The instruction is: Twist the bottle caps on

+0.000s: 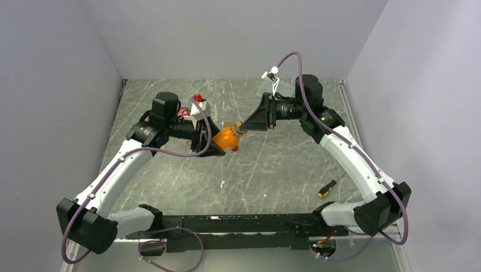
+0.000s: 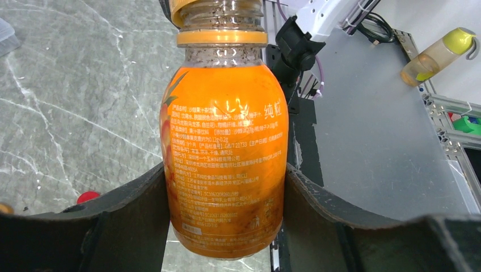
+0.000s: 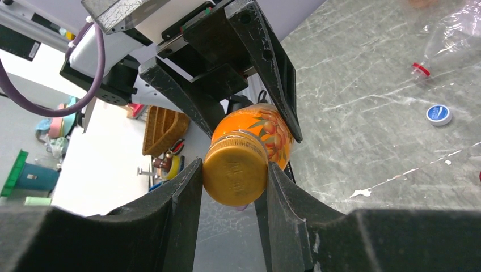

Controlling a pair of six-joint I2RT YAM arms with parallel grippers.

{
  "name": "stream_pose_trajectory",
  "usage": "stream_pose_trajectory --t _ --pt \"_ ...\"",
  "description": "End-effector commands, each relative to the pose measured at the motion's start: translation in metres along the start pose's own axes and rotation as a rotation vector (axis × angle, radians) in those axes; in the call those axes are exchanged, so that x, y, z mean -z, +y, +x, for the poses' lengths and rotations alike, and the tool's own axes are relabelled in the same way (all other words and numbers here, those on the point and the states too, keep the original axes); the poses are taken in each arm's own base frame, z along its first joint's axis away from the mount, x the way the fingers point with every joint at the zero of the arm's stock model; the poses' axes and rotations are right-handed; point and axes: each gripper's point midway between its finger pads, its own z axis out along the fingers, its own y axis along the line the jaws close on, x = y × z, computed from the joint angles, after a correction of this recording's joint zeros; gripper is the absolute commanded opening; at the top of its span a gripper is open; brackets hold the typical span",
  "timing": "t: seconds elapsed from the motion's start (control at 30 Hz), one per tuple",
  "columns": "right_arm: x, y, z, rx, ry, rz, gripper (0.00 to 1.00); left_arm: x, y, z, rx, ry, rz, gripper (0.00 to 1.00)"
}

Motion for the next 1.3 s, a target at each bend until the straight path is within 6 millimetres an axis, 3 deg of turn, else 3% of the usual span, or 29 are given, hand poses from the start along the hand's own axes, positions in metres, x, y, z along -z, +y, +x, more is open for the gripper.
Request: stream_pose_trajectory --t 0.0,0.1,0.13,0.17,0.47,0.77,1.0,1.27 --pt "-0.005 0.017 0.001 0.070 0.028 -0.038 0.32 0.001 -0.005 -0.014 -0.080 -0.033 0.027 0.03" --pt "-0.006 0.015 0.004 0.078 0.050 -0.010 0.32 0.000 -0.004 -0.013 -0.069 -0.031 0.026 0.00" --pt "-0.010 -0.003 0.024 0.028 0.092 0.015 0.32 0.000 -0.004 -0.012 -0.063 -0.028 0.024 0.00" --pt "-0.009 0.011 0.011 0.080 0.073 0.004 0.32 0.000 -0.003 -0.012 -0.057 -0.026 0.020 0.00" --pt "-0.016 0.018 0.015 0.096 0.096 0.005 0.32 -0.001 0.008 -0.013 -0.027 -0.034 -0.040 0.00" --pt "-0.023 0.002 0.023 0.037 0.121 0.076 0.32 0.008 0.034 -0.024 -0.104 -0.080 -0.248 0.00" --pt "-0.031 -0.027 0.023 -0.115 0.122 0.201 0.31 0.019 0.062 -0.040 -0.198 -0.121 -0.468 0.00" --pt "-0.040 -0.069 0.017 -0.351 0.049 0.395 0.27 0.013 0.088 -0.057 -0.359 -0.105 -0.723 0.00"
